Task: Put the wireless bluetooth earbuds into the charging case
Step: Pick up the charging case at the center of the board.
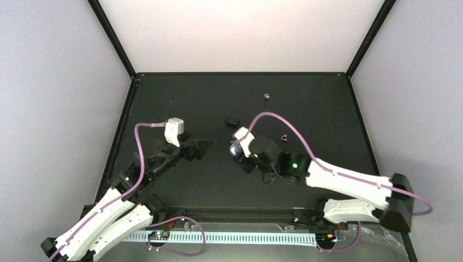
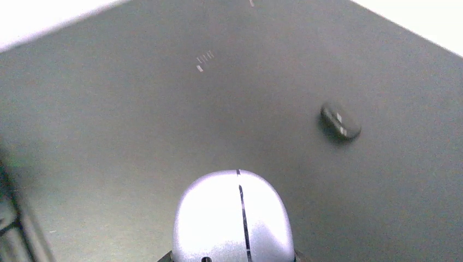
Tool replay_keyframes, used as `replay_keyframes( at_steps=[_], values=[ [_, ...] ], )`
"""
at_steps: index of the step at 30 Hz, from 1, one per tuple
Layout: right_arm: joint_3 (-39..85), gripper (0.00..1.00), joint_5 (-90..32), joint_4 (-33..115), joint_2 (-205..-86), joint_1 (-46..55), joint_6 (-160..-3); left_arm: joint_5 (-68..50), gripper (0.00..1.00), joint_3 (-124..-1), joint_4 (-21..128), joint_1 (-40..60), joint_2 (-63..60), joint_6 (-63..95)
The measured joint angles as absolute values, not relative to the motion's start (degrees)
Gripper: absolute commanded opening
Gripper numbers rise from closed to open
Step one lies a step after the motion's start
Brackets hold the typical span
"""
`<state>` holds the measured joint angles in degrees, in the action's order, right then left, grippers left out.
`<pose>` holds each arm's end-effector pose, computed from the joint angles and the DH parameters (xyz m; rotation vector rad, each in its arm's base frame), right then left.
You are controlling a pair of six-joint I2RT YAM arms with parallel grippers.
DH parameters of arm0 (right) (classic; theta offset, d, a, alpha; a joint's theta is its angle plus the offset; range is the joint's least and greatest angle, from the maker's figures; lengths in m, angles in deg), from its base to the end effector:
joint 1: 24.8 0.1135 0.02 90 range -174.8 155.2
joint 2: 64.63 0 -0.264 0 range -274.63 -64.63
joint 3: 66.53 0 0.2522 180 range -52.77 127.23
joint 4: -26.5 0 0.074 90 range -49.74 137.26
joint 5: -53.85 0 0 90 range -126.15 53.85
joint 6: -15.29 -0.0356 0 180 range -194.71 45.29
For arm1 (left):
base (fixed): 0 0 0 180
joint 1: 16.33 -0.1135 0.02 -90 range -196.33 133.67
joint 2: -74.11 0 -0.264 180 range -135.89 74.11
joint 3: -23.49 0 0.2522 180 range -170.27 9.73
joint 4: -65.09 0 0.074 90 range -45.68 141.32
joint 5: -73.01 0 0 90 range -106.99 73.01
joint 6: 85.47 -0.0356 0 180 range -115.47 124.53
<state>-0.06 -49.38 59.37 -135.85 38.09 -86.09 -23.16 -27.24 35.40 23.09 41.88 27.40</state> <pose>0.1314 0.2388 0.2762 -0.8592 2.0753 0.4585 0.1130 -0.0880 0.3131 0.1818 1.8082 -0.6877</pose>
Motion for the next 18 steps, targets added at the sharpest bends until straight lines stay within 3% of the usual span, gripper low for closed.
replay_keyframes(
  at_steps=[8, 18],
  values=[
    [-3.9, 0.38, -56.4, 60.7, -117.5, 47.2, -75.8, -5.3, 0.99, -27.3, 47.1, 23.1, 39.9, 28.6],
    [-6.3, 0.38, -62.9, 62.6, -112.1, 48.6, -67.2, 13.2, 0.92, -29.8, 54.8, 23.2, 26.6, 33.9]
  ],
)
